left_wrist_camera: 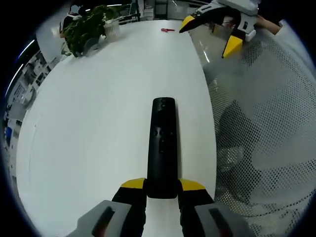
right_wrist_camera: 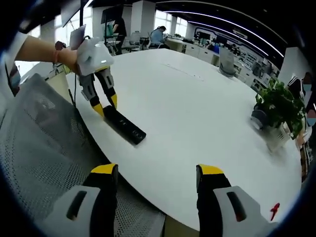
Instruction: Press the specified remote control buttons in sequence, fully releasing each button before pressing the next.
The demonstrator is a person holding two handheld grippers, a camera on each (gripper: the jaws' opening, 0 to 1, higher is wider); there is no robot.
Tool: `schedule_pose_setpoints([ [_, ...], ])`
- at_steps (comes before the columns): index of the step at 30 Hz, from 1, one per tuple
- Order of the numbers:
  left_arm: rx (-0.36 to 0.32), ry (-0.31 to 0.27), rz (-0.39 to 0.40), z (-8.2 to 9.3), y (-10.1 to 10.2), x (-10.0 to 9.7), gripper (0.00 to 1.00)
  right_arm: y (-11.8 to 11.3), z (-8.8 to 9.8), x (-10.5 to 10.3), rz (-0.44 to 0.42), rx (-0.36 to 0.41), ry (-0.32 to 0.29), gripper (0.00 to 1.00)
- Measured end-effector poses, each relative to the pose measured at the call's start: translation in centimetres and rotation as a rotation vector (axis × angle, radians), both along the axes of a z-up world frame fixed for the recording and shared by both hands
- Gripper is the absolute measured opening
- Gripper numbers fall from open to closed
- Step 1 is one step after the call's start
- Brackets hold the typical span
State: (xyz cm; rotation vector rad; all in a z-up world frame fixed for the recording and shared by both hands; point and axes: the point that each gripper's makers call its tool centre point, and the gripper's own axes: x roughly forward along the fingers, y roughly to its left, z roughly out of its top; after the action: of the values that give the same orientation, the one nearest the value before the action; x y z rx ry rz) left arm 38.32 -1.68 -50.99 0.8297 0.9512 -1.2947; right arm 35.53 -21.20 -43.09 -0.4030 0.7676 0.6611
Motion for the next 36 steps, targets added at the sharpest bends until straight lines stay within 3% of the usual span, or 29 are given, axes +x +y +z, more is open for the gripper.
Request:
schedule_pose_setpoints([
  [14, -0.006, 0.002, 0.022, -0.5, 0.1, -2.5, 0.24, 0.4, -0.1, -0.4, 0.030, -0.005, 0.004, 0.66],
  [28, -0.040, -0.007, 0.031, -0.8, -0.3, -3.6, 0.24, 1.1, -0.5, -1.1, 0.080, -0.004, 0.037, 0.63],
  [33, -0.040, -0.003, 0.010, -0.9, -0.2, -4.1, 0.24, 2.0, -0.7, -1.9, 0.125, 0.024, 0.077, 0.62],
  [36, -0.019, -0.032, -0.011, -1.0, -0.3, -4.2, 0.24, 2.5, -0.8, -2.4, 0.137, 0.072, 0.130, 0.61],
])
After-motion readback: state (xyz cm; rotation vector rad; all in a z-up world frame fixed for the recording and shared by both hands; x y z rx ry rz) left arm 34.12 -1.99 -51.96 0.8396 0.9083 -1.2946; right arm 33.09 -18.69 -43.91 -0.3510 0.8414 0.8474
